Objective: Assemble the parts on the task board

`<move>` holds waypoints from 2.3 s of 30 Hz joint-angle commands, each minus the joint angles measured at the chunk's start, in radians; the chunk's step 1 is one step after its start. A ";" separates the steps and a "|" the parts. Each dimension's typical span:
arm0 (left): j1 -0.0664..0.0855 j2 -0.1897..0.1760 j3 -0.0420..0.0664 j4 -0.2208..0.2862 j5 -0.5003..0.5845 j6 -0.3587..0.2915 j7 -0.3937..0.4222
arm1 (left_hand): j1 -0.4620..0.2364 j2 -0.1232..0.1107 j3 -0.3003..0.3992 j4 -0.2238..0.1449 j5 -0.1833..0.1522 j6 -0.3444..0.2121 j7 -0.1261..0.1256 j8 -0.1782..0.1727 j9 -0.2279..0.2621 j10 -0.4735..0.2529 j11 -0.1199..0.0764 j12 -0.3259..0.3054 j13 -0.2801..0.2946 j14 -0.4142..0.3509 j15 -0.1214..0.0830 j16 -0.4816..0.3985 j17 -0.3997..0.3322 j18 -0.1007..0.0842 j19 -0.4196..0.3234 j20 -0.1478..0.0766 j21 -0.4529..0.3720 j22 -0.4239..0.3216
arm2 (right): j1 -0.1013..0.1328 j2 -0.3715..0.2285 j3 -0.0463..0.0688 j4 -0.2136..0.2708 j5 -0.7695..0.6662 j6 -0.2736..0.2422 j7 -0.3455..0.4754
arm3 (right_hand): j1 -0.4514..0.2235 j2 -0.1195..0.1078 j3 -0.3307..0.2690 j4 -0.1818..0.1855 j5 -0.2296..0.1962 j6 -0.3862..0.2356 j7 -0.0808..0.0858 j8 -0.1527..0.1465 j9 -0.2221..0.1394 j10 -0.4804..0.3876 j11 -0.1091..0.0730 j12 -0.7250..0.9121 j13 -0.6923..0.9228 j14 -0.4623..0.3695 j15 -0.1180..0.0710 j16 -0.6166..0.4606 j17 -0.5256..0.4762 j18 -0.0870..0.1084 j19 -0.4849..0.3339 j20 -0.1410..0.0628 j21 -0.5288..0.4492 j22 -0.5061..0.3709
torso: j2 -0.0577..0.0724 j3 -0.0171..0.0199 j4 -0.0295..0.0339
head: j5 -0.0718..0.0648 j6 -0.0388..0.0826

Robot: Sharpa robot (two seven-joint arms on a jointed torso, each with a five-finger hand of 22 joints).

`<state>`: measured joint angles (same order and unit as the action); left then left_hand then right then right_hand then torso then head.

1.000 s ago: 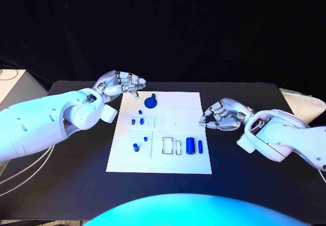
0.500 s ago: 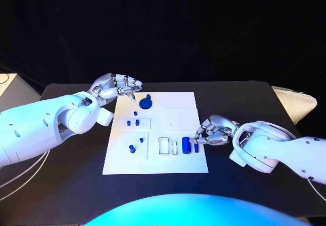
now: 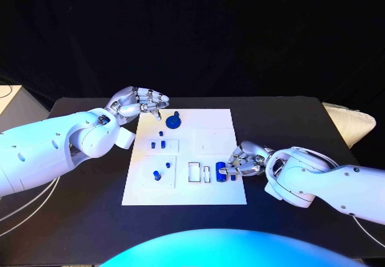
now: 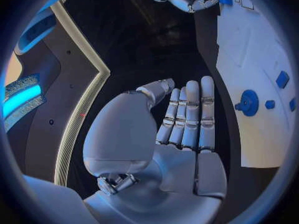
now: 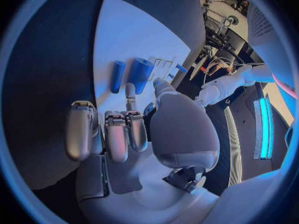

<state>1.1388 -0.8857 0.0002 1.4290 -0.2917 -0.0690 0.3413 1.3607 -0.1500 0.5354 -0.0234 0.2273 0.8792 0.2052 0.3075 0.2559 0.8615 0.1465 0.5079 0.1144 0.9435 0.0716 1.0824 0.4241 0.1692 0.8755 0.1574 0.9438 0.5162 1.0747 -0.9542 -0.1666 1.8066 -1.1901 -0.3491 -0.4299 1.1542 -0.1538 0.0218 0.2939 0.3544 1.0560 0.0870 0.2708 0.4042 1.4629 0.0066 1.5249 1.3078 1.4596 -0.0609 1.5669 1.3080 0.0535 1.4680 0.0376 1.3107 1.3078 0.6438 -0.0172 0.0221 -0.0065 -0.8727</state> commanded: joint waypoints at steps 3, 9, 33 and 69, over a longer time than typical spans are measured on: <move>0.000 -0.001 0.000 0.004 0.007 0.018 0.006 | 0.004 0.004 -0.008 0.000 0.002 -0.006 -0.001 0.005 -0.001 -0.008 -0.001 0.003 -0.001 -0.006 -0.002 -0.003 -0.001 0.016 0.003 0.001 -0.007 -0.001 | -0.002 0.012 0.000 -0.009 -0.052 0.058 -0.069 | -0.032 0.018 -0.051 0.001 0.014 -0.004 -0.002 0.012 0.009 0.084 0.001 0.010 0.225 0.111 0.002 0.004 0.263 -0.011 0.064 0.004 0.030 0.175 | 0.000 0.0002 -0.0005 | 0.004 0.000; 0.000 -0.002 0.000 0.006 0.007 0.020 0.005 | 0.003 0.004 -0.008 0.001 0.002 -0.006 -0.001 0.005 -0.001 -0.008 -0.001 0.003 -0.002 -0.006 -0.002 -0.002 -0.001 0.016 0.003 0.002 -0.007 -0.001 | -0.002 0.041 0.000 -0.025 -0.080 0.068 -0.088 | -0.046 0.017 -0.085 0.001 0.010 -0.003 -0.003 0.018 0.015 0.083 0.000 0.008 0.225 0.111 0.001 0.004 0.263 -0.012 0.065 0.004 0.035 0.179 | 0.001 -0.0006 -0.0002 | 0.006 0.000; 0.000 -0.005 0.000 0.007 0.006 0.026 -0.001 | 0.002 0.006 -0.008 0.003 0.003 -0.007 -0.002 0.007 -0.001 -0.009 -0.001 0.004 -0.002 -0.007 -0.002 -0.002 -0.002 0.016 0.003 0.002 -0.008 -0.002 | -0.010 0.128 -0.002 -0.083 -0.138 0.058 -0.097 | 0.174 0.045 0.008 -0.004 0.049 -0.007 -0.013 0.035 0.028 0.082 -0.008 0.003 0.225 0.111 -0.007 0.004 0.263 -0.013 0.064 -0.002 0.044 0.190 | 0.000 -0.0021 -0.0009 | 0.008 0.000; 0.000 -0.004 0.000 0.007 0.003 0.033 -0.013 | 0.007 0.008 -0.006 0.000 0.004 -0.006 -0.002 0.008 -0.001 -0.009 -0.002 0.005 -0.003 -0.007 -0.002 -0.002 -0.002 0.016 0.004 0.001 -0.008 -0.003 | 0.057 0.153 0.001 -0.037 0.164 0.037 -0.033 | 0.053 -0.080 0.302 -0.008 0.231 0.016 -0.018 0.052 0.029 0.093 -0.015 0.018 0.241 0.111 -0.012 0.004 0.263 -0.017 0.068 -0.008 0.059 0.203 | 0.003 -0.0021 0.0000 | 0.018 0.000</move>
<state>1.1387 -0.8921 -0.0003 1.4334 -0.2920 -0.0532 0.3251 1.3651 -0.1456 0.5325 -0.0205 0.2273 0.8793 0.2052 0.3112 0.2559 0.8578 0.1429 0.5079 0.1128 0.9435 0.0716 1.0824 0.4233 0.1692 0.8755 0.1574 0.9398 0.5150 1.1323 -0.8098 -0.1663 1.7780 -1.0292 -0.3438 -0.4861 1.2124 -0.2350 0.2794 0.3212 0.5921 1.0564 0.0800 0.3001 0.4205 1.4643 -0.0024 1.5391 1.3077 1.4650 -0.0663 1.5667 1.3076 0.0536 1.4679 0.0378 1.3650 1.3077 0.6467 -0.0192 0.0215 0.0100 -0.8727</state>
